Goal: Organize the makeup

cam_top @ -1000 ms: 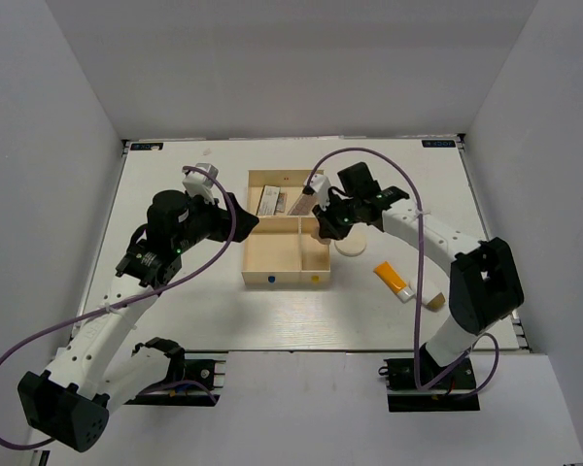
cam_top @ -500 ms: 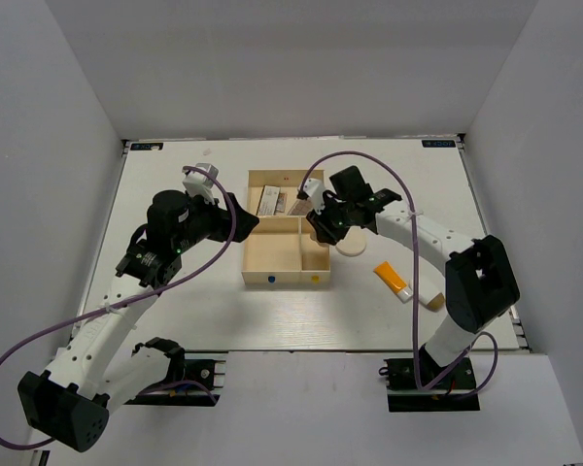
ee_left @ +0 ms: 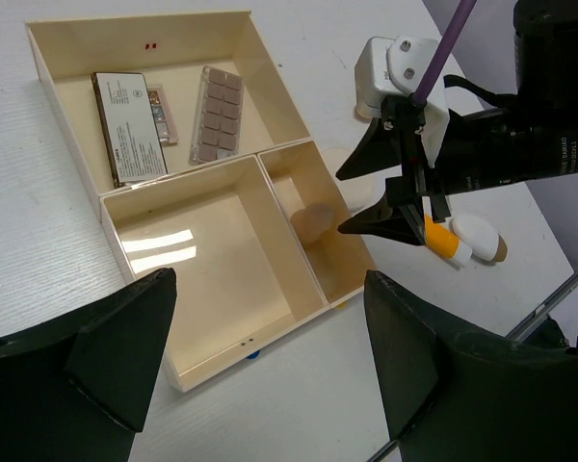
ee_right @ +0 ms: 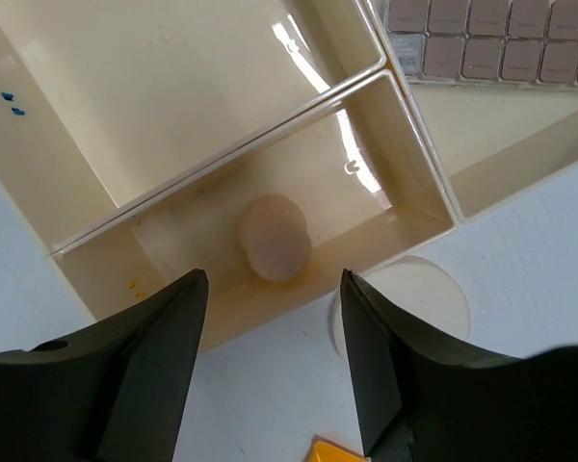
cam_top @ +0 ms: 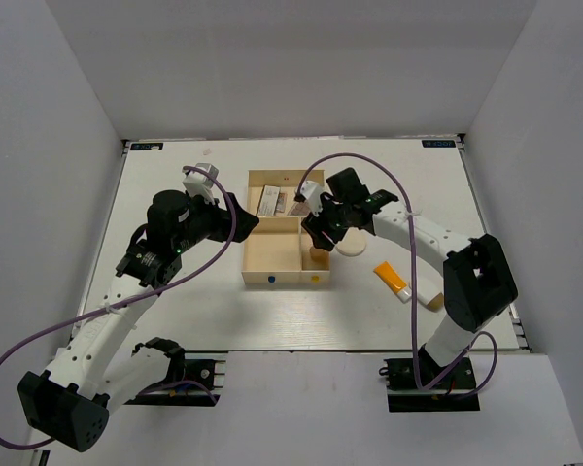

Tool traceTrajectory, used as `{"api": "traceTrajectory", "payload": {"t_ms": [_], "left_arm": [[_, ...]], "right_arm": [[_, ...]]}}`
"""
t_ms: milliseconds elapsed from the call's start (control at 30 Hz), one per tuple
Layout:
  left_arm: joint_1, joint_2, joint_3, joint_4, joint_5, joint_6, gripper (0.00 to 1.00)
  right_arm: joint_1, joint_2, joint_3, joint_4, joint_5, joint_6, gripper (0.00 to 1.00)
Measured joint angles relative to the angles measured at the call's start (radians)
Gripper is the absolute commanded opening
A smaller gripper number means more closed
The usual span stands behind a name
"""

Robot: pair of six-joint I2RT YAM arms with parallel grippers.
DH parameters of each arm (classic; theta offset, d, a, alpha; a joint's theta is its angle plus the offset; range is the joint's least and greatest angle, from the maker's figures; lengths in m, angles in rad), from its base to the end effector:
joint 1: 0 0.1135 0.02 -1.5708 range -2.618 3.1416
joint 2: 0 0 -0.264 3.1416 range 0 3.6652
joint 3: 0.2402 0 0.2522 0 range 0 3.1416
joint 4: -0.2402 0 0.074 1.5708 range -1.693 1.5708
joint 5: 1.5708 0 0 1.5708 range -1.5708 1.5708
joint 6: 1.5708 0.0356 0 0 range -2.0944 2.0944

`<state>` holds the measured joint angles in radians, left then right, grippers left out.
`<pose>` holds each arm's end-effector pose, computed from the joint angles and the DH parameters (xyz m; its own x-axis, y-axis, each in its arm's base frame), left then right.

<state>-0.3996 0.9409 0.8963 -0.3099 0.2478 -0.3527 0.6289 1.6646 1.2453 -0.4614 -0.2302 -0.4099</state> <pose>0.1934 -0.0912 0.3382 -0.5036 -0.1508 -0.8507 0.4424 0.8008 -0.4038 0.2880 0.2196 0.2476 -0.2969 -0.6958 -0.6540 -0.8816 0.4630 -0.0923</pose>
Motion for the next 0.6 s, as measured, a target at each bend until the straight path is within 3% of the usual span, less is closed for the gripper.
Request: {"api": "traceTrajectory", "payload": {"t_ms": [300,600], "left_arm": [[0.000,0.000,0.000,0.000,0.001,0.000,0.88],[0.000,0.000,0.000,0.000,0.005,0.000,0.88]], "right_arm": [[-0.017,-0.061,-0.035,0.076,0.128,0.023,0.56],[-0.156,-0.025,-0.038,0.142,0.299,0.077,0.54]]}}
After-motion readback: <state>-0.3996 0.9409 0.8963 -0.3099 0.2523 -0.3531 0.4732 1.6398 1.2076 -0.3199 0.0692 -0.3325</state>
